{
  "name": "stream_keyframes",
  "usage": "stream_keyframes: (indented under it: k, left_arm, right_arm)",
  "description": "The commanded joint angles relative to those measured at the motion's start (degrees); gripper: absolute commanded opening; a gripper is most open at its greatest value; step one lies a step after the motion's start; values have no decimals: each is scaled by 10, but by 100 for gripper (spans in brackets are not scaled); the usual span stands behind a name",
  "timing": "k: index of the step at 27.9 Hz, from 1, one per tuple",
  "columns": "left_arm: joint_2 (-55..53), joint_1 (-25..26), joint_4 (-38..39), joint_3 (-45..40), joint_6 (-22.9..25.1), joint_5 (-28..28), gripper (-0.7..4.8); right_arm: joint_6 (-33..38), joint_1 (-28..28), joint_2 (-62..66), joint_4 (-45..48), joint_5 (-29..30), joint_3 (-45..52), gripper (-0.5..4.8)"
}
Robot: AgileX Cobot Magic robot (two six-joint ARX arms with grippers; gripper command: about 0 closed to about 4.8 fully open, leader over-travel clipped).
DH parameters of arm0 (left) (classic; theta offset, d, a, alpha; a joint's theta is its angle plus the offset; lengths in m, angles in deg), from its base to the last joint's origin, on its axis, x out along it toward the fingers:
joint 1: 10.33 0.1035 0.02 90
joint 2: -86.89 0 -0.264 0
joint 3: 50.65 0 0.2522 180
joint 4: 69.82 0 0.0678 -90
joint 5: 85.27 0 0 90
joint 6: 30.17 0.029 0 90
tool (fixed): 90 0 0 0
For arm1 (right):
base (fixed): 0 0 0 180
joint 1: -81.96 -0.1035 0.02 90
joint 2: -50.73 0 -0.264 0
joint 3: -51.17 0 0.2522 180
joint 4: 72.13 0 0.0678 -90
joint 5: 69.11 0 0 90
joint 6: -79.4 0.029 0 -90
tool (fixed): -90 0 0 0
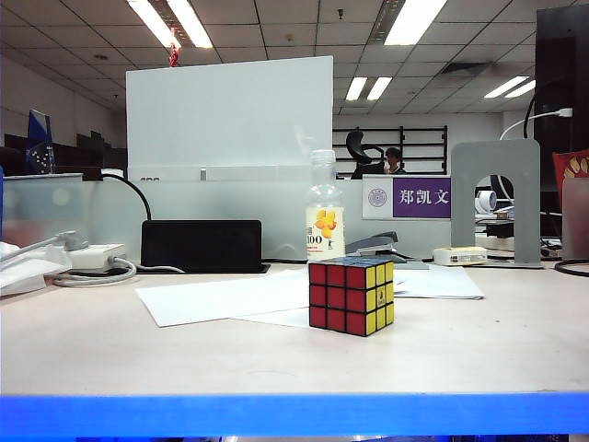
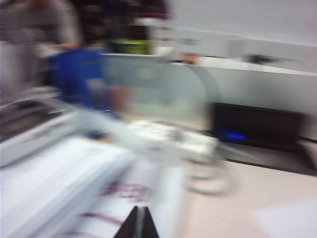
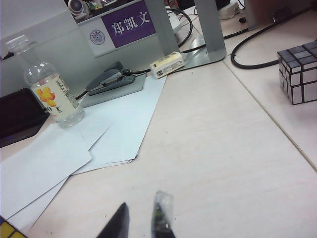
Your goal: Rotate the Rubik's Cube so that the bottom side is facing up.
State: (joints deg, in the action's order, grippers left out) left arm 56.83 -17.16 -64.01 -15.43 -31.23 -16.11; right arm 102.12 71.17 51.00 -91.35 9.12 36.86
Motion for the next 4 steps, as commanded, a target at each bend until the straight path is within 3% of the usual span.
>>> stream_keyframes:
  k: [1,4]
  left_arm:
    - [1,90,-20,1,-29,57,-6]
    - [1,162,-21,1,-43,146,-6]
  right_arm:
    - [-1,1,0,10,0,5,71]
    - [-1,0,0,10,0,5,72]
